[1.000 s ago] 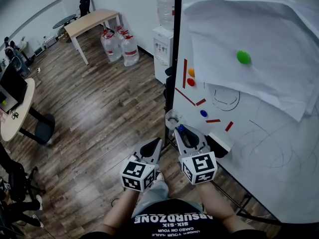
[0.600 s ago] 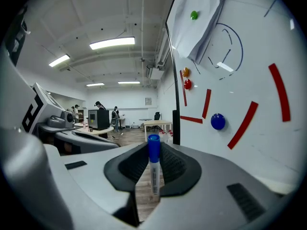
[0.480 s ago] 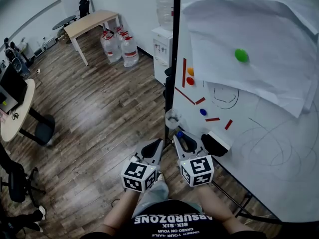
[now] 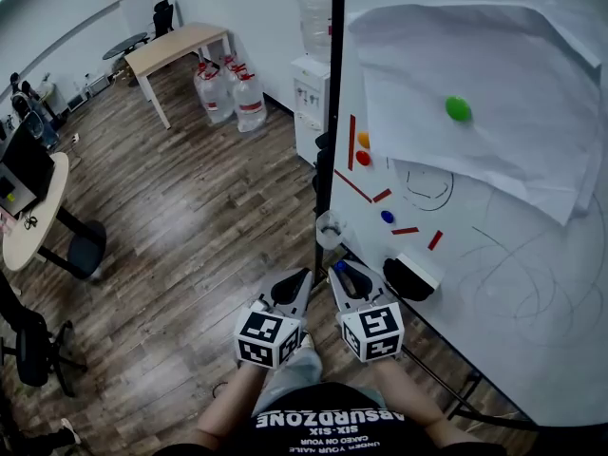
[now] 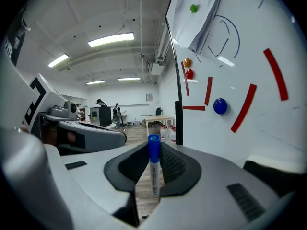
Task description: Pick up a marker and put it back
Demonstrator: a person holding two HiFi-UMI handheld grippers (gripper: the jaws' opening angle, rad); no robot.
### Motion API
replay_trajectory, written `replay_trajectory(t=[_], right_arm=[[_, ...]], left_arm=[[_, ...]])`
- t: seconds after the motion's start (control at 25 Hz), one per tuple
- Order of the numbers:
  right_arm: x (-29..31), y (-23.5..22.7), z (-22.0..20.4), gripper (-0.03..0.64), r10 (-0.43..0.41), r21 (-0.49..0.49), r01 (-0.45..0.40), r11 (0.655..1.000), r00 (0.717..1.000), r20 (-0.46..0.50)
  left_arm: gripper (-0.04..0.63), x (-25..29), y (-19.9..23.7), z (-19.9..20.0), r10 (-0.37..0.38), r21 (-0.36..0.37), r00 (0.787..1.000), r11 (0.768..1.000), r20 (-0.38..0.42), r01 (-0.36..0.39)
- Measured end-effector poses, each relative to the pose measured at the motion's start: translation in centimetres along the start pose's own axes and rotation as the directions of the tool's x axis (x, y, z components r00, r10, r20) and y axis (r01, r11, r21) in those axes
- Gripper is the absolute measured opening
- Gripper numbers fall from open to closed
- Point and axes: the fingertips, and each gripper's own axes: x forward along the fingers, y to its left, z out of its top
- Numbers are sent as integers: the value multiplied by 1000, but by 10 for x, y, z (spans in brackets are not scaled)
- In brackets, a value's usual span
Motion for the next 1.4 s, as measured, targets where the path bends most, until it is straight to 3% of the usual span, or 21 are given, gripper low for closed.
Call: replay_trajectory(t=[0.8, 1.4], right_arm=[[-3, -2, 6, 66, -6, 5, 6, 1000, 1000, 19], [-14, -6, 51, 66, -15, -3, 16, 1000, 992, 127]], left_arm=[[8, 1, -2, 1, -7, -12, 1000, 1000, 1, 7], [8, 2, 3, -3, -9, -16, 1000, 1000, -1, 9]])
